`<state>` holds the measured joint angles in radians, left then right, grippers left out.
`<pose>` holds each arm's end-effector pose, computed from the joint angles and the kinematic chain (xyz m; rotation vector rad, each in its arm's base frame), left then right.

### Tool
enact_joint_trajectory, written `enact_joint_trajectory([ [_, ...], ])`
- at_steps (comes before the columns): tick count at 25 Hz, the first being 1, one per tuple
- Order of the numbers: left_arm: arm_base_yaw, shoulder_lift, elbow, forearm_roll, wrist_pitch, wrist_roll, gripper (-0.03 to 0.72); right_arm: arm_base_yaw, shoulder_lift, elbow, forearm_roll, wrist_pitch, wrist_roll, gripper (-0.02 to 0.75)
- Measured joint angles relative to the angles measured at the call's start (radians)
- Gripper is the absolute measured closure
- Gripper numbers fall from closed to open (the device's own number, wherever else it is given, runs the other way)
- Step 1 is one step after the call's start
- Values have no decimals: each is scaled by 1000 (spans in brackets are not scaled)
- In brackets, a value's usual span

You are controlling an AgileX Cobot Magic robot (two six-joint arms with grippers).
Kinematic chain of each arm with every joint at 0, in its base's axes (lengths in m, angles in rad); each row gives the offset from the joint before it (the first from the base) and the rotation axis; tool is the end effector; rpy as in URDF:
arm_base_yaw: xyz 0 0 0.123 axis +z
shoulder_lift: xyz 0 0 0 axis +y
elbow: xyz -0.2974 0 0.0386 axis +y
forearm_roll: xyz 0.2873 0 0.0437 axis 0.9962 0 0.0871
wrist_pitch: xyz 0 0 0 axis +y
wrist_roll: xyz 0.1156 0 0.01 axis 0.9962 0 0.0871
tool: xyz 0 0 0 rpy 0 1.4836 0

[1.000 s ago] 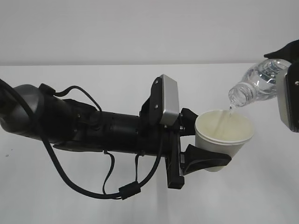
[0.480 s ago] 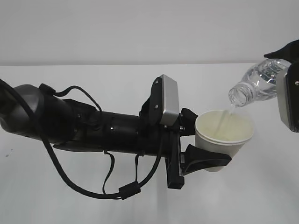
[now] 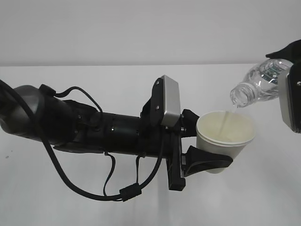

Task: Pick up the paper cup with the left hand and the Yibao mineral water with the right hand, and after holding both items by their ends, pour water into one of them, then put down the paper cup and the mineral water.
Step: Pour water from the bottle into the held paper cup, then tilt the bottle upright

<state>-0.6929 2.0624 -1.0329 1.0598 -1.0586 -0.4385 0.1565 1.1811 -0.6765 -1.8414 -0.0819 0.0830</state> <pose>0.2771 -0.3447 0.1262 1.3687 1.2319 -1.0621 0.2950 0.0557 0.2629 -1.7791 1.1857 -0.9162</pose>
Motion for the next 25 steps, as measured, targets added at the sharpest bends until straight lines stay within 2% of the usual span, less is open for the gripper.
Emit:
enact_joint_trajectory([
  [25,0,0,0,2,1,0,270,0,0,-1,0,0,-16,304],
])
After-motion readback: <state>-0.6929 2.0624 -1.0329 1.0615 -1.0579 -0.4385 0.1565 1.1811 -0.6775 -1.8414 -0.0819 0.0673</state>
